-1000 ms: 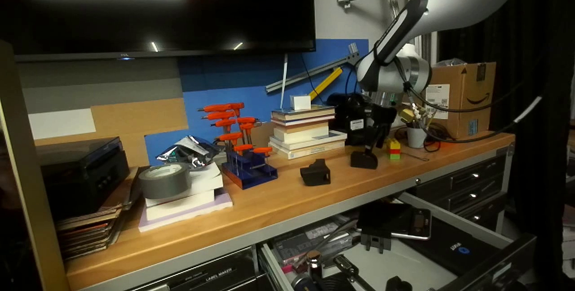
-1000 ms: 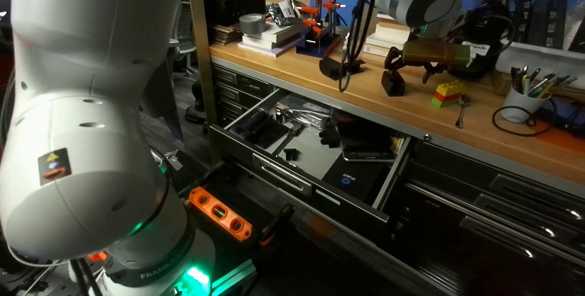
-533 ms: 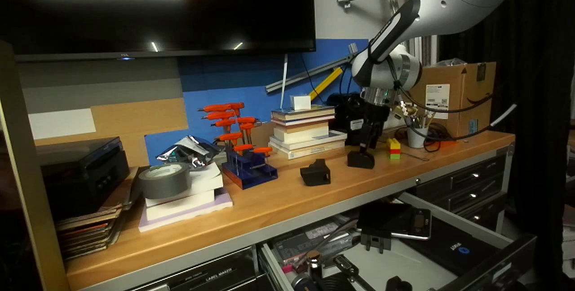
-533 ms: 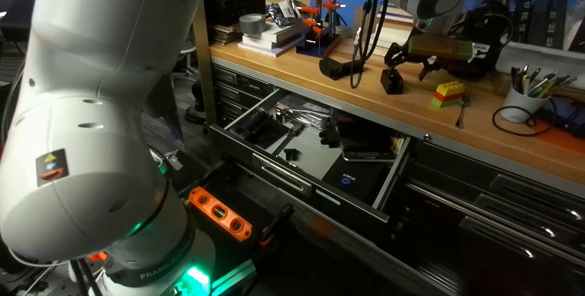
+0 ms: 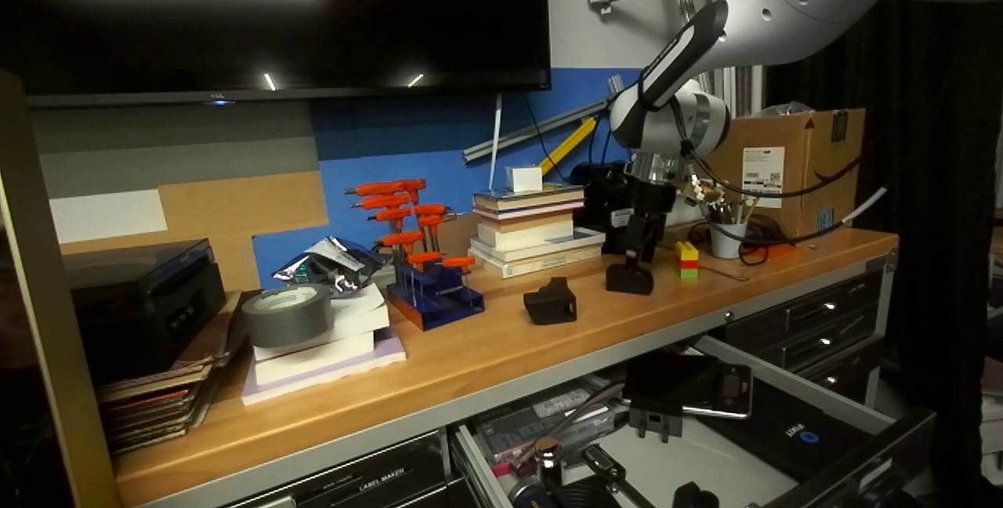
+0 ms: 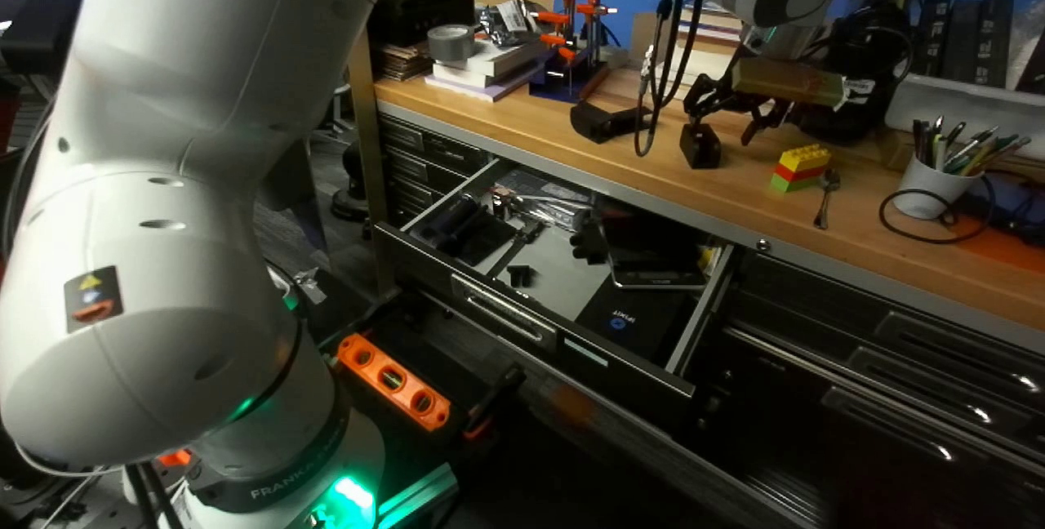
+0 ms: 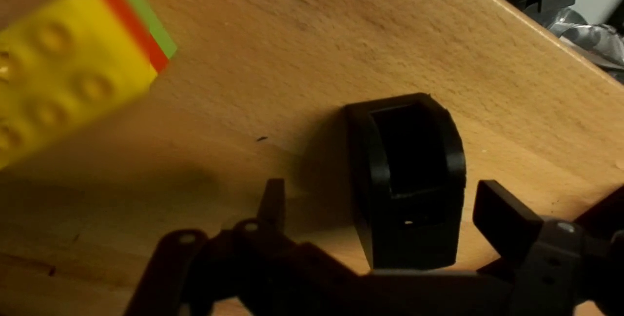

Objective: Pick up the black objects from the counter and put them in the open drawer and close it

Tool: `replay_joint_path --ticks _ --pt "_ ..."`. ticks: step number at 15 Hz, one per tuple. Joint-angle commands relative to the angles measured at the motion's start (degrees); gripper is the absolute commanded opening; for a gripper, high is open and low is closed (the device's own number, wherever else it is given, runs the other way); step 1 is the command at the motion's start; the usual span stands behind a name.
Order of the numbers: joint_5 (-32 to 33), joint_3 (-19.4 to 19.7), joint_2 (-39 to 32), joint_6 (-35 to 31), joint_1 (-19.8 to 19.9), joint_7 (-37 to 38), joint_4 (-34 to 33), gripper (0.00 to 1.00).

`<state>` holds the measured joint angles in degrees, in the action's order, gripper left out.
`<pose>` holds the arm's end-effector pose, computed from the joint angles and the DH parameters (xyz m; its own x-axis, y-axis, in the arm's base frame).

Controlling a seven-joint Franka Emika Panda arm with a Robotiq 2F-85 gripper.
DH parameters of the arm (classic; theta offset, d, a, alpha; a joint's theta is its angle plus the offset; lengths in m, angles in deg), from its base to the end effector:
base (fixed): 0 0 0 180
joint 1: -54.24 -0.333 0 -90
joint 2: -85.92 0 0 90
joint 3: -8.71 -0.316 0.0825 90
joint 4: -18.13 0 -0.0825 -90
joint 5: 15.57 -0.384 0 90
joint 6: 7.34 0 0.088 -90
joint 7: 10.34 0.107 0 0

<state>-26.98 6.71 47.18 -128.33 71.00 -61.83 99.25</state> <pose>0.7039 -0.1811 0.3042 0.8557 0.4933 0.1566 0.5117 -0.8517 -0.1131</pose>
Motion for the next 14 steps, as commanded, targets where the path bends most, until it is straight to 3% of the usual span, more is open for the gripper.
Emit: replay_joint_path --ticks 1,7,8,10,14 --pt "0.69 -0.61 -2.12 3.4 -0.02 -0.83 -3.7 1.0" --pt "0.62 -0.87 -3.48 4.4 -0.54 -1.29 -4.63 1.0" --pt "0.66 -0.85 -3.85 4.32 -0.65 -1.18 -4.97 0.75" --pt "0.85 -0.73 -4.24 4.0 -0.81 -1.12 -5.17 0.68" --pt "1.44 0.35 -3.85 3.61 -1.3 2.16 -4.16 0.35"
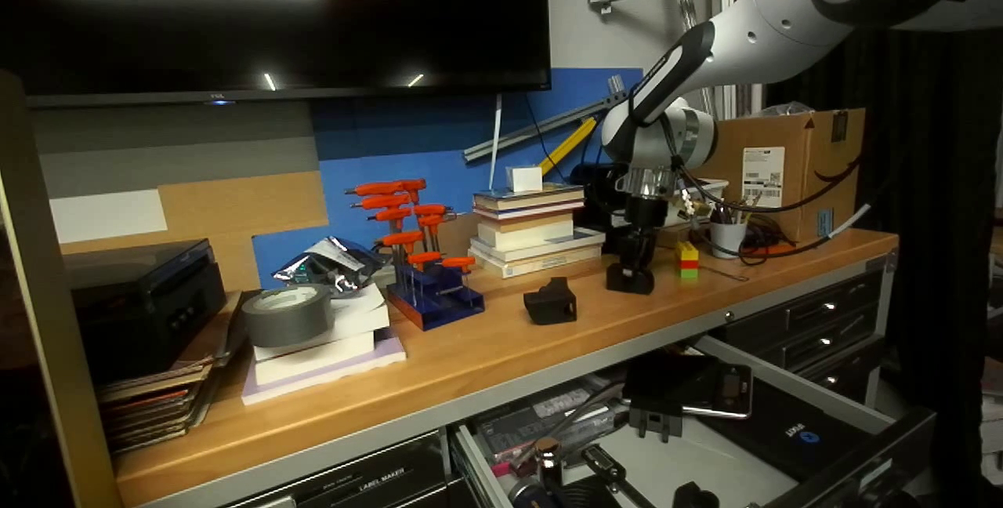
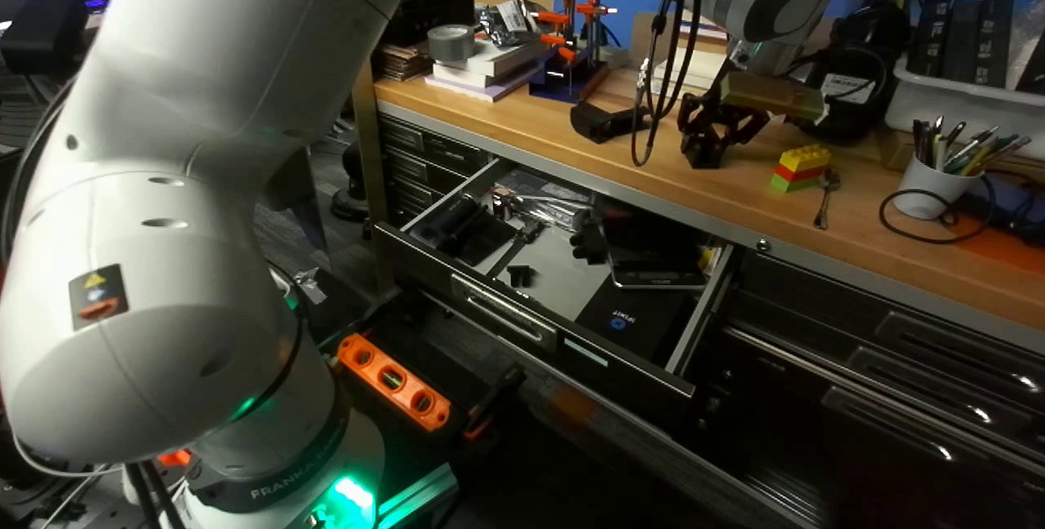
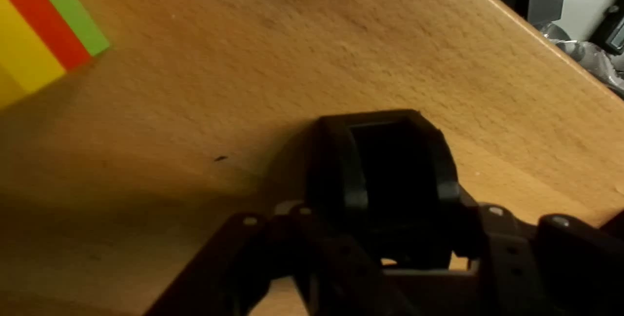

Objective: Pick up the black objects from the counter and put them in the open drawer and close it

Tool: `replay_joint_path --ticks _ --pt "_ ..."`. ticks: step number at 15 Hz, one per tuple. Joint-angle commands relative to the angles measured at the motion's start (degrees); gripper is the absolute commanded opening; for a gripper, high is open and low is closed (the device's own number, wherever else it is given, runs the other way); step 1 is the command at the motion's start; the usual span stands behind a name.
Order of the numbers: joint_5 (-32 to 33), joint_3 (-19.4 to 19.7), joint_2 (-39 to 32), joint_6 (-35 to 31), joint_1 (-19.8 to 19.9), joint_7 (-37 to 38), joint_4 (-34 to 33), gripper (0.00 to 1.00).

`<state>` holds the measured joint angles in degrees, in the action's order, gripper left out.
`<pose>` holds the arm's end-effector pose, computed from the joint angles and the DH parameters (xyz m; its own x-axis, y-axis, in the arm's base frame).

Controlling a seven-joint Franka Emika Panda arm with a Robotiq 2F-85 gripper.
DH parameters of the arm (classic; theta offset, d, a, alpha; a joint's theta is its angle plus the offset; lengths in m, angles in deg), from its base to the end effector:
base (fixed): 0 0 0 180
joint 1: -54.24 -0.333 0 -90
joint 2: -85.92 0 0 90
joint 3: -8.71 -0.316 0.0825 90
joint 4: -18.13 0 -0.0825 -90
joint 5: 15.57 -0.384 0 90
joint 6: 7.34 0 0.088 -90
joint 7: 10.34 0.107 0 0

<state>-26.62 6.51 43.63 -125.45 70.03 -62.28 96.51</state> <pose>0.7103 -0.1673 0.2769 0.8439 0.5238 0.1164 0.5364 -0.8287 -0.1599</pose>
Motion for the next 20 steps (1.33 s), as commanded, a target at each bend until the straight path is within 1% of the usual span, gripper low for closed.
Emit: replay_joint_path --ticks 1,4,6,11,14,15,20 --pt "1.19 0.9 0.3 -0.05 -0.43 3.81 -0.49 0.26" --pt "2.18 2.16 3.98 -2.7 -0.96 8.78 4.97 0.25" --pt "2.14 2.57 6.92 -3.87 -0.59 11.96 9.15 0.25" --pt "1.26 3.57 16.05 -6.05 -0.08 18.36 23.37 0.25" --pt "0.45 3.77 21.28 -7.56 -0.04 20.32 32.04 0.25" --pt "0.15 3.8 22.93 -8.65 -0.1 20.68 35.02 0.25" --pt "-1.23 4.16 29.04 -19.16 -1.29 24.8 49.6 0.25"
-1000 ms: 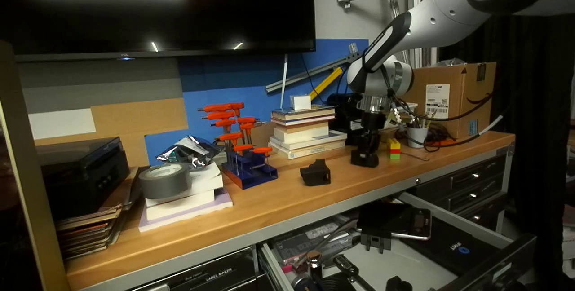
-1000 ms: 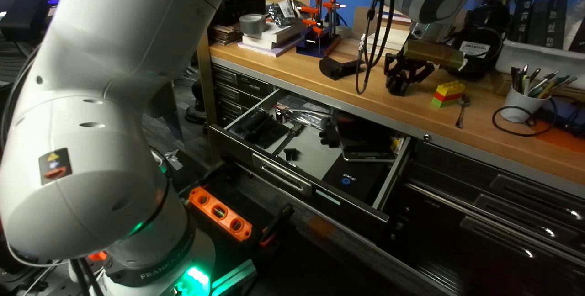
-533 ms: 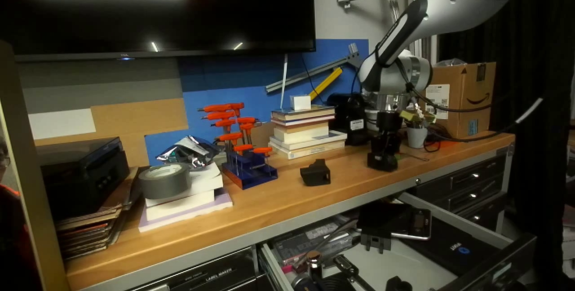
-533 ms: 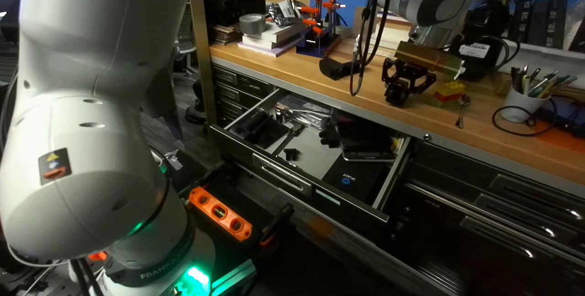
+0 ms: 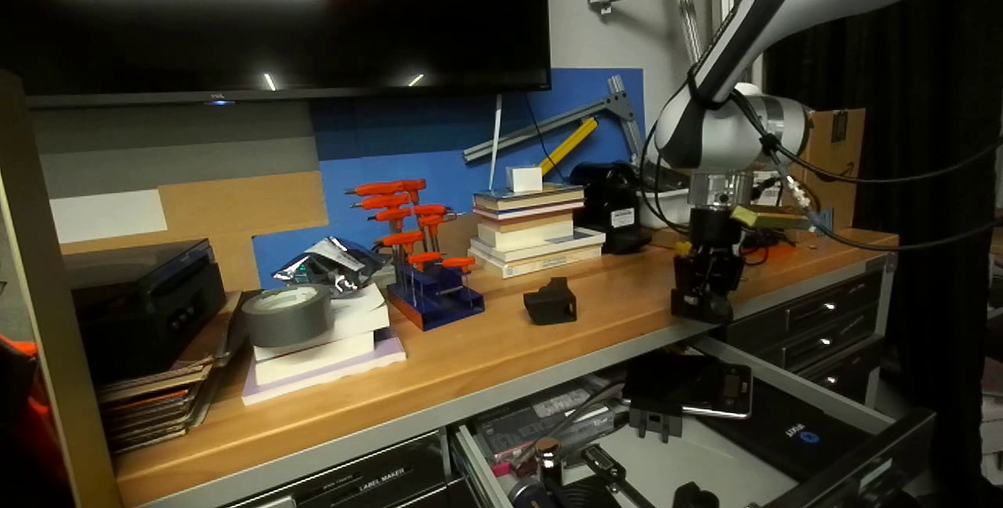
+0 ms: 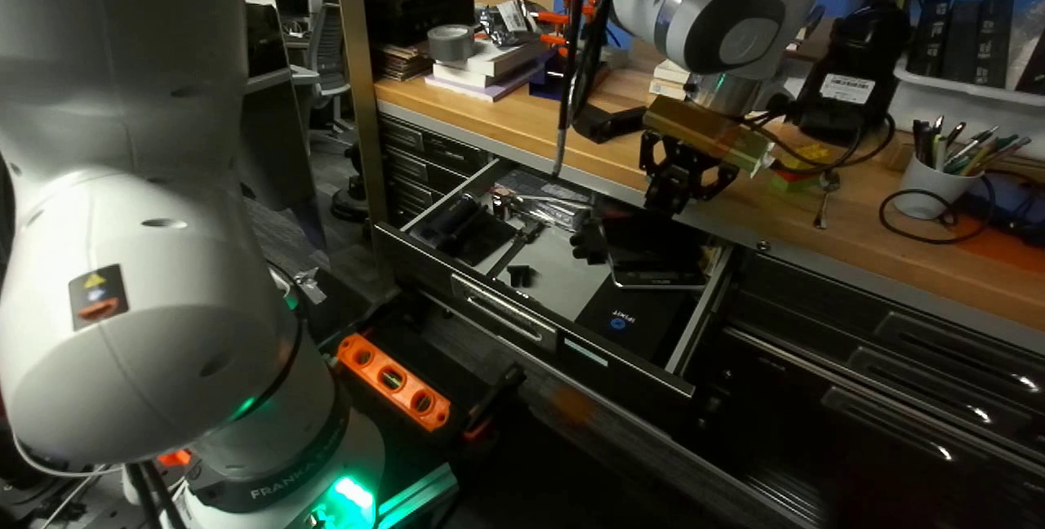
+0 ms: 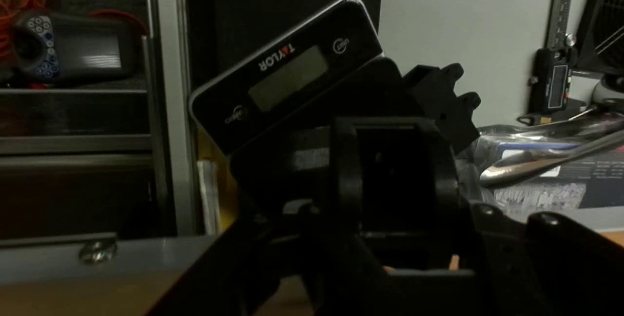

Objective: Pick up the black objects from the counter and put them in the open drawer and close it

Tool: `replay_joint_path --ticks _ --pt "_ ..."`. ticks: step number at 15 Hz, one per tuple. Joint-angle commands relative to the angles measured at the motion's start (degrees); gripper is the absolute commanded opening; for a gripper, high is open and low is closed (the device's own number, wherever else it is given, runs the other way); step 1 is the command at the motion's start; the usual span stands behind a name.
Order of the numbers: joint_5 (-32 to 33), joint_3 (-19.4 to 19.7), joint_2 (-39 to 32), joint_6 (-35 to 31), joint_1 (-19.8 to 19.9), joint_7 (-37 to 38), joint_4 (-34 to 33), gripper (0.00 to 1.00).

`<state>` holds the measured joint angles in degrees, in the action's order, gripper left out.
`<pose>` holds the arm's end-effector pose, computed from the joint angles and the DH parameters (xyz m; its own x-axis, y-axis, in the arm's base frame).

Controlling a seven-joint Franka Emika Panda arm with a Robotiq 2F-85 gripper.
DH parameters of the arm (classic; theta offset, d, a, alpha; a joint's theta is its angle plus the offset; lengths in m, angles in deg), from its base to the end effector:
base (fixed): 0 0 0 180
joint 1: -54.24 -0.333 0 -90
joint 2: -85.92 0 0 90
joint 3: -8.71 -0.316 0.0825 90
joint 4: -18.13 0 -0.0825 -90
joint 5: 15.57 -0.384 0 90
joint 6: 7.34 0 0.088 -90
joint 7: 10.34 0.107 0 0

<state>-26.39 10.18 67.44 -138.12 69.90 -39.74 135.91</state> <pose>0.5568 -0.1667 0.2716 0.9958 0.0869 -0.0294 0.0813 -0.9843 -0.1564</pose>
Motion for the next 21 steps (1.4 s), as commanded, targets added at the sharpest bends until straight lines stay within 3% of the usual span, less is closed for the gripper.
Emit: replay_joint_path --ticks 1,9,21 --pt "-1.87 0.43 5.47 -8.17 -1.24 2.76 12.51 0.25" --pt "-3.42 -0.5 3.02 -19.92 -2.1 7.21 22.56 0.25" --pt "-8.05 -3.79 1.61 -18.05 -1.59 6.93 26.21 0.25"
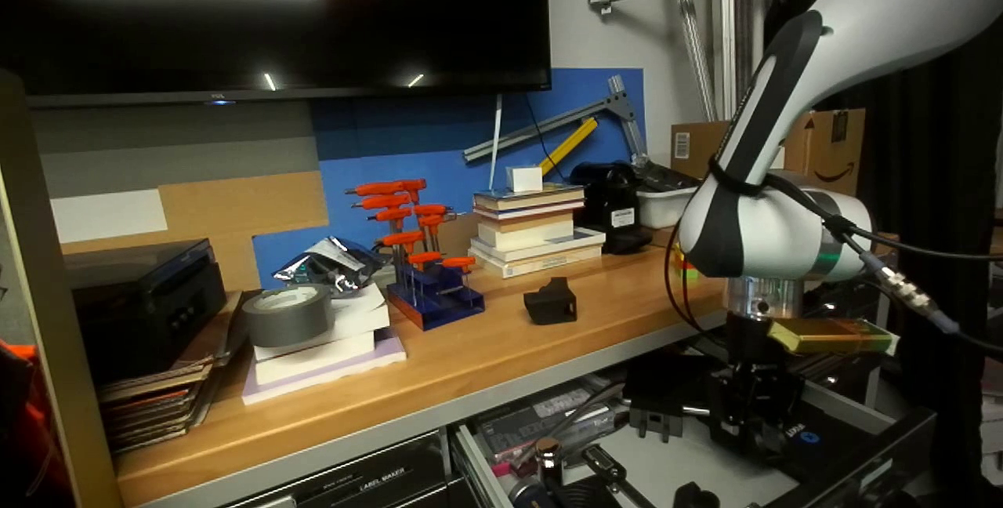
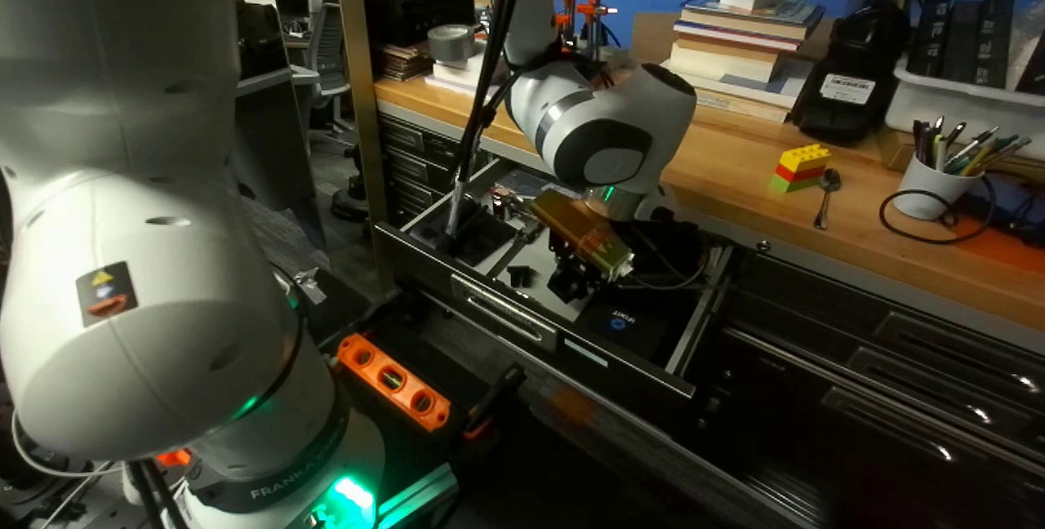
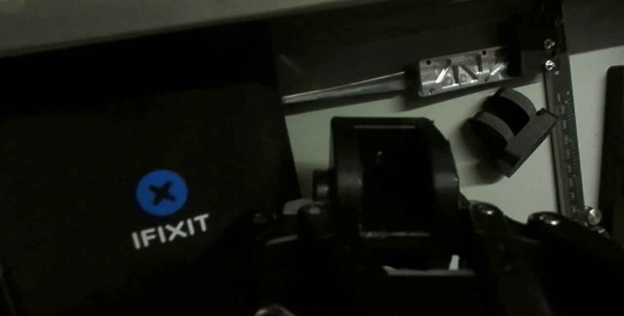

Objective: Pick up the black objects from the counter and put them in the open drawer and close it

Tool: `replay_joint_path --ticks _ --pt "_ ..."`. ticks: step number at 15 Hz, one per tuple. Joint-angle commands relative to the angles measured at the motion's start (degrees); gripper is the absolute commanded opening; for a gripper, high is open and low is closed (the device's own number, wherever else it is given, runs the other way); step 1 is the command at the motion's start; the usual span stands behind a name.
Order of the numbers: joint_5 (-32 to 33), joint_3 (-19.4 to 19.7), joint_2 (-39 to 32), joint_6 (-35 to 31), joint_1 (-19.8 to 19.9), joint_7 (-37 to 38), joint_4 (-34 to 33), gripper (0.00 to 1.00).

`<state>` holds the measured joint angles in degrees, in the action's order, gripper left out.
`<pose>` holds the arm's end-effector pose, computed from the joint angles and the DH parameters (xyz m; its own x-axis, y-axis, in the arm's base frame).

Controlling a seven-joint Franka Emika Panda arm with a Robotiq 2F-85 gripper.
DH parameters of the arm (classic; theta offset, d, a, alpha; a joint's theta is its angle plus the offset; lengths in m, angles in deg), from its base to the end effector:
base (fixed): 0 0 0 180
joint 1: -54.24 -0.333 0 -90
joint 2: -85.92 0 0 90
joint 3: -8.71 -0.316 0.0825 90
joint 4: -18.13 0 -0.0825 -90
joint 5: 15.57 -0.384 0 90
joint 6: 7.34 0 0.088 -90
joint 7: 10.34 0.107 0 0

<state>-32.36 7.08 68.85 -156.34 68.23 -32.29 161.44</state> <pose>0.4313 -0.0996 0.1543 0.9840 -0.0843 -0.1569 -0.1119 -0.9779 -0.1765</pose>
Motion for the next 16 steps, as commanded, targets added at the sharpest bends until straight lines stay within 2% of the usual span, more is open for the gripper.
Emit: replay_joint_path --ticks 1,4,5,6,7,9,12,16 --pt "-2.34 -0.8 -0.02 0.14 0.11 -0.5 0.75 0.25" --pt "-2.54 -0.68 -0.89 -0.18 0.12 0.25 0.6 0.27" --pt "-2.51 -0.54 -1.04 -0.32 0.1 0.59 0.51 0.75" --pt "-2.63 -0.55 -1.13 -0.26 0.19 0.63 0.44 0.76" --pt "-2.83 -0.53 -1.05 -0.31 0.29 0.74 0.38 0.81" --pt "-2.88 -0.36 -0.6 -0.54 0.27 1.06 0.36 0.98" --pt "-2.46 -0.03 1.68 -0.45 0.1 1.66 0.07 1.0" --pt "-0.84 0.94 7.51 4.14 -1.2 3.98 -3.29 1.0"
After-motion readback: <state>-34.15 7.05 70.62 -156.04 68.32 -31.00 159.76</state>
